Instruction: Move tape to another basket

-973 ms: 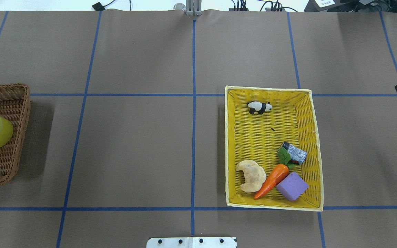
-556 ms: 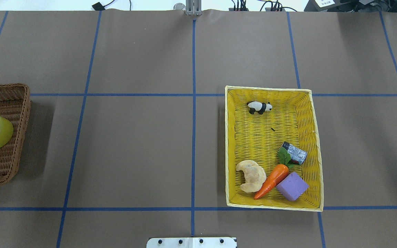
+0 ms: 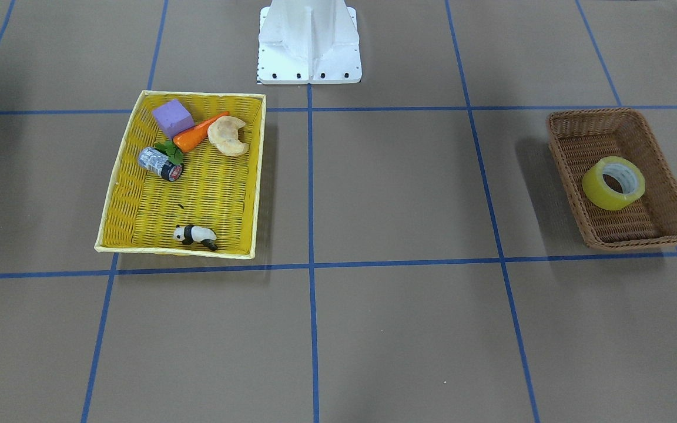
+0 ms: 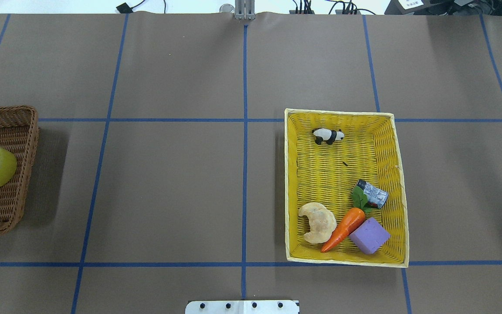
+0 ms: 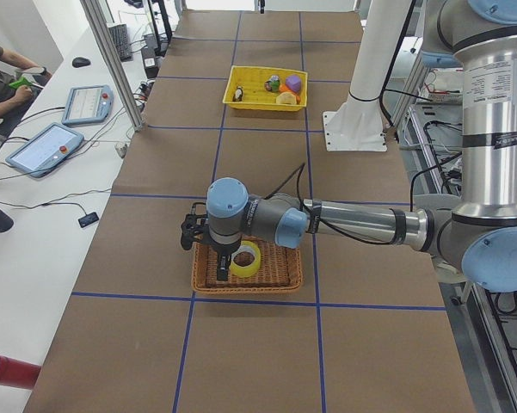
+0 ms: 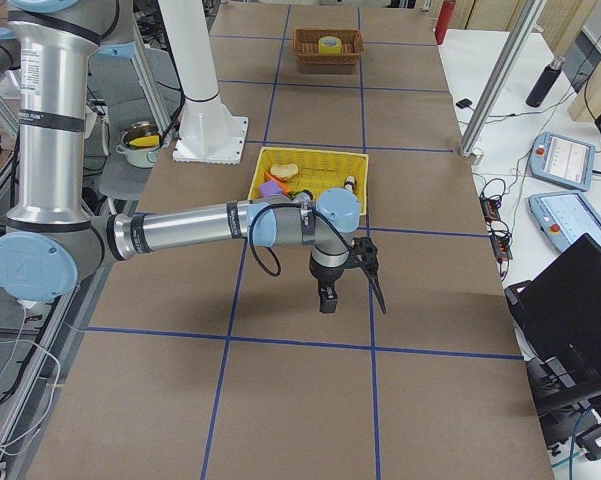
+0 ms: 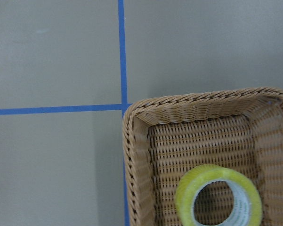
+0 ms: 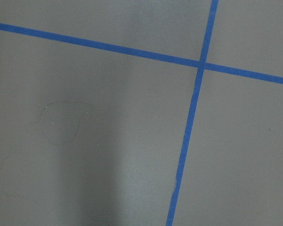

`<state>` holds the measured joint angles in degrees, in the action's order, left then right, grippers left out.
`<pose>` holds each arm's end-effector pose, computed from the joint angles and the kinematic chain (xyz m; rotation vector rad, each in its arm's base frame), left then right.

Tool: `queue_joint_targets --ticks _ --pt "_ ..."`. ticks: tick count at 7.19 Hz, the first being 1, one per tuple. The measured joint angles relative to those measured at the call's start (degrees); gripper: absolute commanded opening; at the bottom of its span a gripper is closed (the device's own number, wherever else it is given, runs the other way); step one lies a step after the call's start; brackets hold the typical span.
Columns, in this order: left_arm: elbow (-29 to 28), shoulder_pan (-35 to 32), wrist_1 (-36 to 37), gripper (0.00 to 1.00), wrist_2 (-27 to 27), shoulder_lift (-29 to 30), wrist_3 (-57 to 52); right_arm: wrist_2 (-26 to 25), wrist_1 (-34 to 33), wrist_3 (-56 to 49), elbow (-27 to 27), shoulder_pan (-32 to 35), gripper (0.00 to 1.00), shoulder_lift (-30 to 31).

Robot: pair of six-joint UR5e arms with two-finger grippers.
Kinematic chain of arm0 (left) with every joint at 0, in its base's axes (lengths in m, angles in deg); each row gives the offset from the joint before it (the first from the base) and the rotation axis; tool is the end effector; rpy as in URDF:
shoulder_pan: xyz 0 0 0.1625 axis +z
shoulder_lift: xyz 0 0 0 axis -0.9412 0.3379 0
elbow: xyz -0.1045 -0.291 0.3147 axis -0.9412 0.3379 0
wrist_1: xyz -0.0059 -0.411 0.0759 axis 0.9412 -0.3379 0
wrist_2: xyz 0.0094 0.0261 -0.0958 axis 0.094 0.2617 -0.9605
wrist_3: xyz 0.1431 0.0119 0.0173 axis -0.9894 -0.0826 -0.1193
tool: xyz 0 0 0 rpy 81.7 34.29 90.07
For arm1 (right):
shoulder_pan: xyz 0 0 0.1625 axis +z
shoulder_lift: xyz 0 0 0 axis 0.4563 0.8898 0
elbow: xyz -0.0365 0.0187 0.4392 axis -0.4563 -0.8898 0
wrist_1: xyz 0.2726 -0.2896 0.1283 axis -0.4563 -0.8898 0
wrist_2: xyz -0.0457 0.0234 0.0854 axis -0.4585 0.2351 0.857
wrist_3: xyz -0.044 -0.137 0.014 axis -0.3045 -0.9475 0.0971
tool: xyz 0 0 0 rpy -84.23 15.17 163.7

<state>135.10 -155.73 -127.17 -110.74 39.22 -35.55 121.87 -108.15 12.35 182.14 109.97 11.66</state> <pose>0.0086 -0.4773 0.6351 0.1234 0.8300 -0.0426 -0.0210 -0.4487 0.6366 0.0283 -0.7482 -0.1905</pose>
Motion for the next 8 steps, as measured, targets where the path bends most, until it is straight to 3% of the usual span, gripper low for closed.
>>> queue_joint_targets --ticks 4,8 --pt "0.0 -0.2 8.4 0.99 3.6 0.6 -3.8 0.1 0.8 -1.0 -0.4 0.0 1.00 -0.1" --pt "0.6 -0.4 9.7 0.98 3.0 0.0 -4.5 0.6 0.5 -2.8 -2.9 0.0 1.00 -1.7"
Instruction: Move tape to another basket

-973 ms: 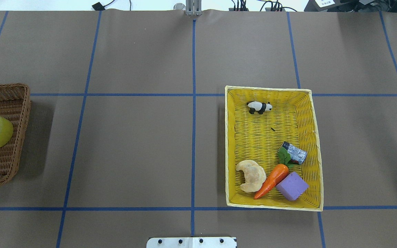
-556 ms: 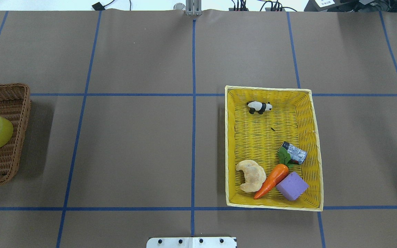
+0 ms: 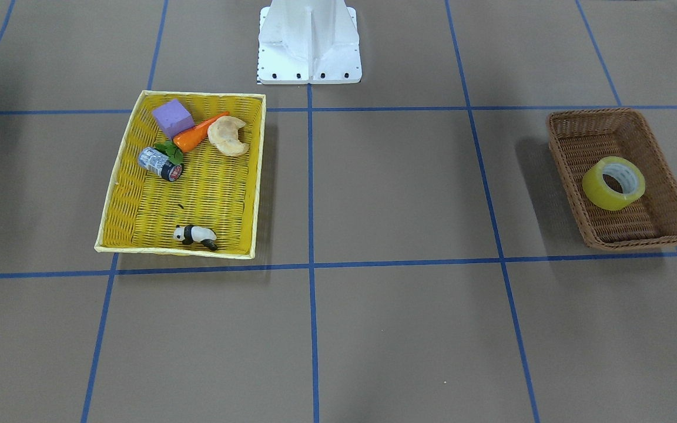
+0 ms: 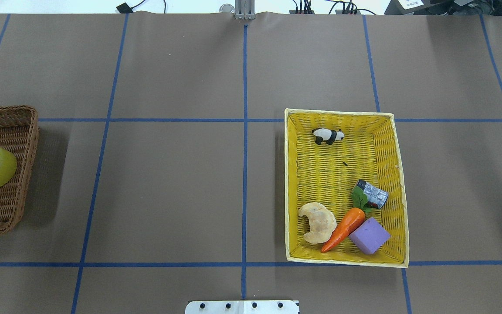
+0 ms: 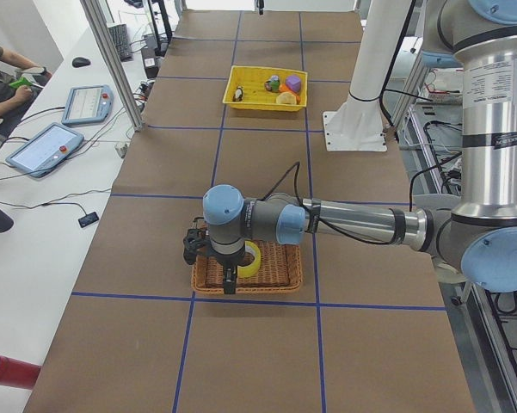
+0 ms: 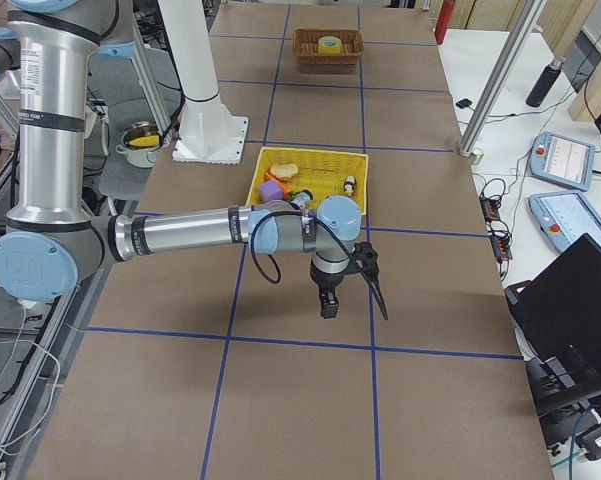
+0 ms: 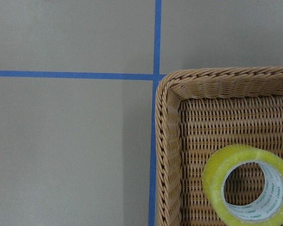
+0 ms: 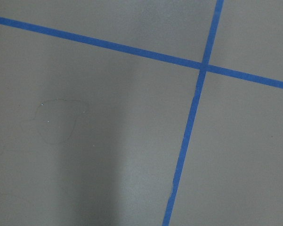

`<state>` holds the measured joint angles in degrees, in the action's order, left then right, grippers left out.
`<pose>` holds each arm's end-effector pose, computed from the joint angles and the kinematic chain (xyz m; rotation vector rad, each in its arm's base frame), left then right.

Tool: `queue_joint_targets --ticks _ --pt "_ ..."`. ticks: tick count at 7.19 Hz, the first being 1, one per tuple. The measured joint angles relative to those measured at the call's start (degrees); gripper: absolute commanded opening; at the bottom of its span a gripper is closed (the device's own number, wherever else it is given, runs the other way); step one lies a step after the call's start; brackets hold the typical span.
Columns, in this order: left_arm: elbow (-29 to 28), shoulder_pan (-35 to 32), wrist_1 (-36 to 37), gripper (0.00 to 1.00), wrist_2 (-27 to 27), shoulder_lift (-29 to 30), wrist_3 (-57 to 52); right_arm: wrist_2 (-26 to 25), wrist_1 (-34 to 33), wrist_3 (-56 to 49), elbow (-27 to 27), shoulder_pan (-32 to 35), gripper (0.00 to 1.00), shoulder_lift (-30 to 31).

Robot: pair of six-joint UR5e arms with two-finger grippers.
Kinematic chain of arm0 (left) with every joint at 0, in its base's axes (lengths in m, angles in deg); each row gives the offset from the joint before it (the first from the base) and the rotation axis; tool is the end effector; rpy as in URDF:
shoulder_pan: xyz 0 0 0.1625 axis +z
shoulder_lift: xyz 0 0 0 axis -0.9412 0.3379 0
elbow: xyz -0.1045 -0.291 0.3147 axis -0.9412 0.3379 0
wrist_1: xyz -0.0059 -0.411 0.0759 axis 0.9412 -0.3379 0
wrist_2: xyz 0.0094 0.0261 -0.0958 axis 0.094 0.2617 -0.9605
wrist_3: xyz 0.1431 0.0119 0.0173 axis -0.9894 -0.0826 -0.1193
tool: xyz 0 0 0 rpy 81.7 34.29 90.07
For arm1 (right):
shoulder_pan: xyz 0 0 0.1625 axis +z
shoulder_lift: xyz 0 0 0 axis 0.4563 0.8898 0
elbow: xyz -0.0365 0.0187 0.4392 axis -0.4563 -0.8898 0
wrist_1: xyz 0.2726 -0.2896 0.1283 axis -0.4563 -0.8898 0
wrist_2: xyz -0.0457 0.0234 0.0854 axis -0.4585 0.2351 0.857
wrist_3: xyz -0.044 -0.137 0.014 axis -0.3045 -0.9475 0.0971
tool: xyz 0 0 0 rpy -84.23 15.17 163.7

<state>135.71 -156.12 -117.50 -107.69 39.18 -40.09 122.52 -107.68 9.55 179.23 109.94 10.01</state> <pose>-0.0010 -0.4650 0.6550 0.0164 0.7583 -0.0422 -0.0240 -0.4610 0.6467 0.0330 -0.7592 -0.2324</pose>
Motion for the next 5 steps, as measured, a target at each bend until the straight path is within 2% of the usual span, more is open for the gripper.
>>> queue_joint_targets --ticks 5 --pt "4.0 -0.1 -0.7 0.98 0.6 -2.9 0.0 -0.6 0.3 -0.7 2.2 0.1 1.00 1.0"
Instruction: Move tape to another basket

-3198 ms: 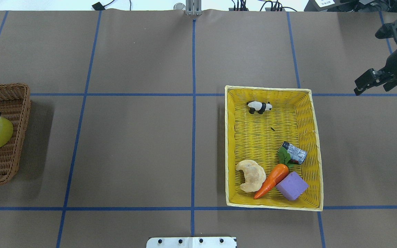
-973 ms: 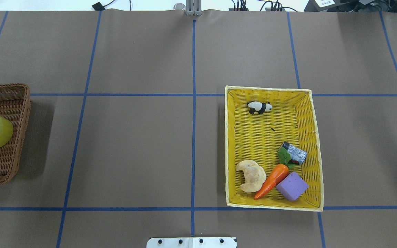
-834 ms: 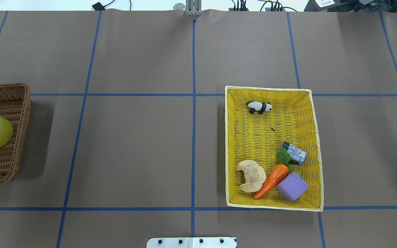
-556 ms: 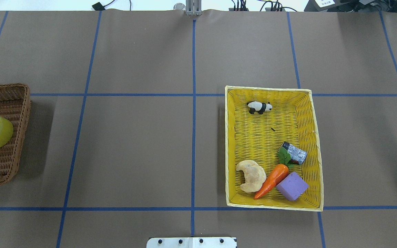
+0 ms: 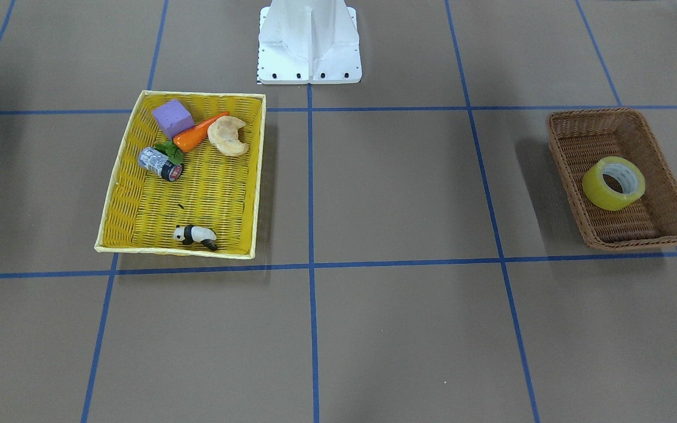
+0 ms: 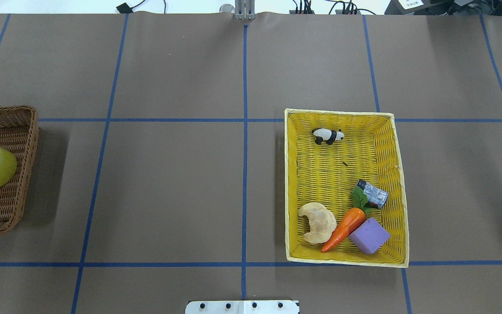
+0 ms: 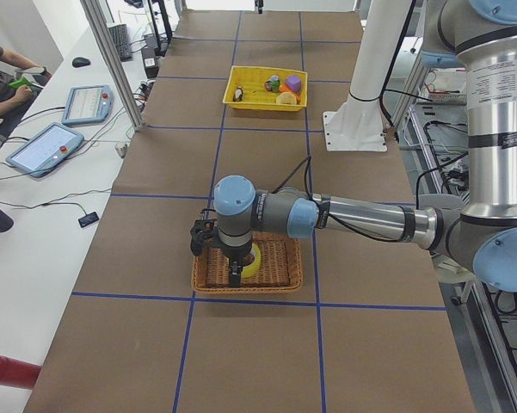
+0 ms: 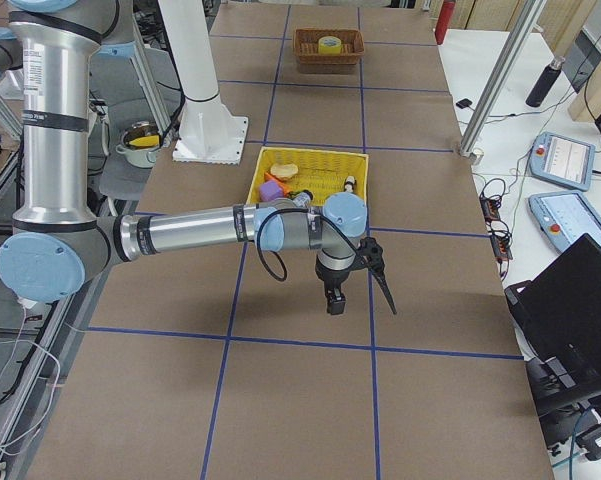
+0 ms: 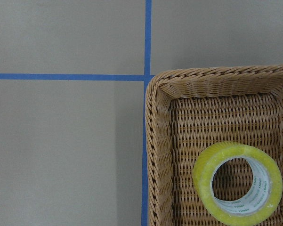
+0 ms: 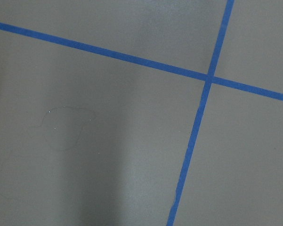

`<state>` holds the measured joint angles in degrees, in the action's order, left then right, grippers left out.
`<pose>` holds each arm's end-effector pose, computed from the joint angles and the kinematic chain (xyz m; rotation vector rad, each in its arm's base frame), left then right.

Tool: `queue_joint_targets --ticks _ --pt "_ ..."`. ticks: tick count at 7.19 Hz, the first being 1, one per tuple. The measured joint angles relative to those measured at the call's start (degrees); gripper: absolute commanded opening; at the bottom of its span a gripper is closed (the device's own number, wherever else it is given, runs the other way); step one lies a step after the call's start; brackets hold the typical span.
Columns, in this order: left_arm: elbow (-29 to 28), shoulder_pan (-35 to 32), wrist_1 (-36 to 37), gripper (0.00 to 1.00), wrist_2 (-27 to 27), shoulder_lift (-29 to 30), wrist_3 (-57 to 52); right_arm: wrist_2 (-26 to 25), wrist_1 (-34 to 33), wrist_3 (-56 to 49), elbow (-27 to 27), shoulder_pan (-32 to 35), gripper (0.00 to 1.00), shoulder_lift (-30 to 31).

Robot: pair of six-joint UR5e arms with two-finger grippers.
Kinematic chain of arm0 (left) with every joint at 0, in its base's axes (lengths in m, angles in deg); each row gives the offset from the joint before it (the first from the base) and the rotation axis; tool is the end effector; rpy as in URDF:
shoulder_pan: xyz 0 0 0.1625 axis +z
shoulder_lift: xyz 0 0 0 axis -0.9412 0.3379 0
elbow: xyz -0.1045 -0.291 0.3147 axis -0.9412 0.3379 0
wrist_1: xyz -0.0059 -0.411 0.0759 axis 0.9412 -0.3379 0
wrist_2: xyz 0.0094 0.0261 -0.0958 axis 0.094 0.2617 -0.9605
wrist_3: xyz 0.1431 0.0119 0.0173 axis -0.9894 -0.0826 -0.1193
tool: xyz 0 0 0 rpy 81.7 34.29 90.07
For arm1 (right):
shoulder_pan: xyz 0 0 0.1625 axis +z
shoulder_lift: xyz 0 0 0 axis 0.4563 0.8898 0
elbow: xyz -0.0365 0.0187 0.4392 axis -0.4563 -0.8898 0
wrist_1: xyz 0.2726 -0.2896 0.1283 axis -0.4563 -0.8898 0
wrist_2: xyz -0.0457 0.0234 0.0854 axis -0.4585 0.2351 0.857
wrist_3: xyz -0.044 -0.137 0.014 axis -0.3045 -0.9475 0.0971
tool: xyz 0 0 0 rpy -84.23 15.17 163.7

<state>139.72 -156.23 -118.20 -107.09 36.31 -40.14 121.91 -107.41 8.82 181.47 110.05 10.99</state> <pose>-0.0044 -0.4454 0.6420 0.0493 0.7508 -0.0319 -0.0212 -0.4551 0.6357 0.0642 -0.7485 -0.2527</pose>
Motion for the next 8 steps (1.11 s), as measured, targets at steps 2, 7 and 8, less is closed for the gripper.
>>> queue_joint_targets --ticks 2,7,8 --pt "0.0 -0.1 1.1 0.98 0.2 0.0 -1.7 -1.0 0.0 -0.1 0.5 0.0 1.00 0.6" --pt "-0.6 -1.7 15.9 0.99 -0.7 1.5 -14.0 -2.5 -0.3 0.2 0.2 -0.1 1.00 0.4" --pt "-1.2 -2.4 16.0 0.99 -1.9 1.4 -14.2 -3.8 -0.5 0.4 0.1 -0.2 1.00 0.2"
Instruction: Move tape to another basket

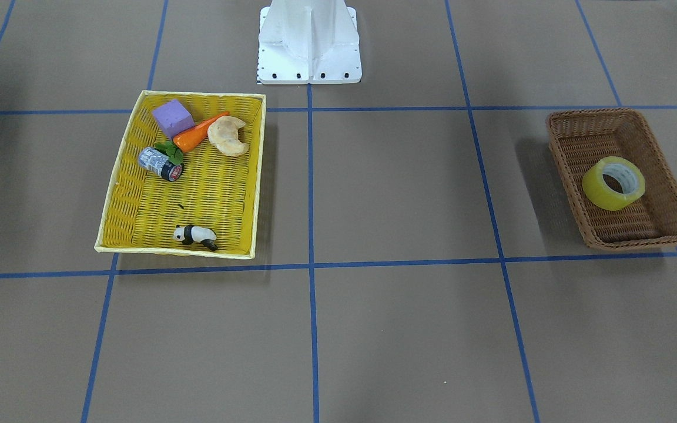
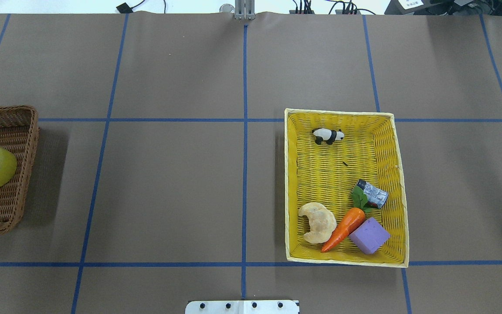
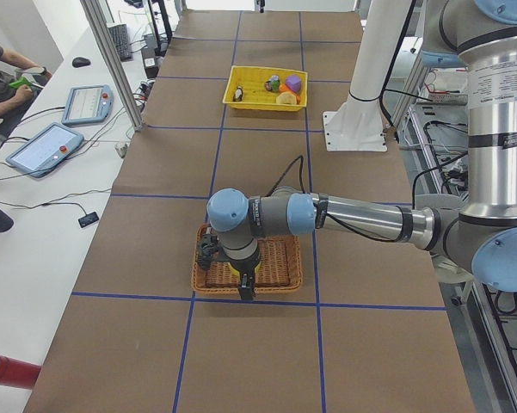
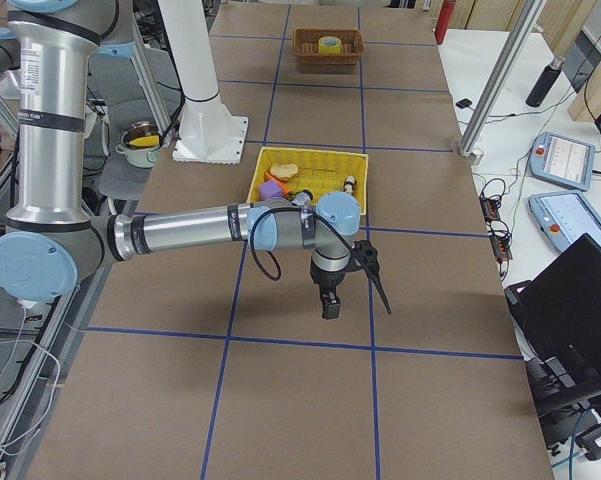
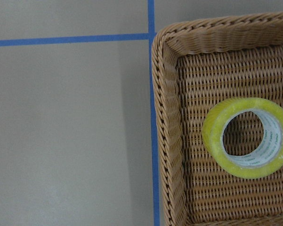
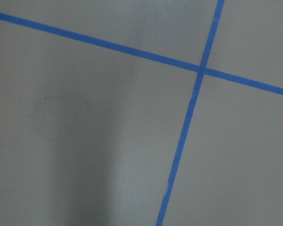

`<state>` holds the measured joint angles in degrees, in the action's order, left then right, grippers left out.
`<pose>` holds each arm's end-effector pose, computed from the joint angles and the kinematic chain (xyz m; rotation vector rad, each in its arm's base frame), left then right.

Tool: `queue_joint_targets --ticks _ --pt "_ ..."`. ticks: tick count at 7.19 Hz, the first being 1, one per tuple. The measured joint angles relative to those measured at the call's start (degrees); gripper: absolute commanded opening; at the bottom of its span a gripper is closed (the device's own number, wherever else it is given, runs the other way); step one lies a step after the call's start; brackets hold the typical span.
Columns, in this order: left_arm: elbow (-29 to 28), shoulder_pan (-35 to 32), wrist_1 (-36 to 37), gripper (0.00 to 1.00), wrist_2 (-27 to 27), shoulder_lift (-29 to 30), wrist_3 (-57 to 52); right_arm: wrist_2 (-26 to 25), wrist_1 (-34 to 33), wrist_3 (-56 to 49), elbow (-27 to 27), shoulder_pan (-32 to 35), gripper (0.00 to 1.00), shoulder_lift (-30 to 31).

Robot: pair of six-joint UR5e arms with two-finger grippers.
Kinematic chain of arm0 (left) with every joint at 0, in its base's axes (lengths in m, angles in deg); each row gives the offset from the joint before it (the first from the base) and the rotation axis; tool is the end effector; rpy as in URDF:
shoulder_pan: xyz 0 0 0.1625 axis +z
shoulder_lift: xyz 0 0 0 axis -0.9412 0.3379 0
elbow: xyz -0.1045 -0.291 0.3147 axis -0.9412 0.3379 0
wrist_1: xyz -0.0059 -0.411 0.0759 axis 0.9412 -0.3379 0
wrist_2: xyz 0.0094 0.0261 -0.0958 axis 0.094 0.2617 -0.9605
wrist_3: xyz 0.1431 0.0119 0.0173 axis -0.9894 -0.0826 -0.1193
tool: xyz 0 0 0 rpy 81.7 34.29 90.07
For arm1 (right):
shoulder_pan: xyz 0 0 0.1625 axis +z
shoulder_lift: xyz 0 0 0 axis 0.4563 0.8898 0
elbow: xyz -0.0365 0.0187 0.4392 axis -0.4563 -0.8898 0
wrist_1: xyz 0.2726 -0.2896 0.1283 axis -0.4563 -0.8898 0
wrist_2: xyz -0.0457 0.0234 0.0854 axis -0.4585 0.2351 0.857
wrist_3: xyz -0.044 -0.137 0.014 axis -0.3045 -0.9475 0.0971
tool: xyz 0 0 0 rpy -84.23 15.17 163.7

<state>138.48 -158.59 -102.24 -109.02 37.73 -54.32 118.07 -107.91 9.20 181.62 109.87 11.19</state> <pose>-0.0197 -0.4267 0.6663 -0.1042 0.7776 0.0596 -0.0151 -0.4539 0.6432 0.0526 -0.6815 -0.2456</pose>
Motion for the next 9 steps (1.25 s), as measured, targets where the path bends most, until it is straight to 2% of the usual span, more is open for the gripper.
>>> queue_joint_targets --ticks 3,9 --pt "-0.1 -0.4 0.0 0.98 -2.1 0.7 0.2 -0.5 -0.2 0.1 -0.9 -0.1 1.00 -0.4" --pt "-1.4 -0.4 -4.3 0.99 -1.9 1.3 0.4 0.0 0.0 0.2 -1.5 -0.1 1.00 -0.5"
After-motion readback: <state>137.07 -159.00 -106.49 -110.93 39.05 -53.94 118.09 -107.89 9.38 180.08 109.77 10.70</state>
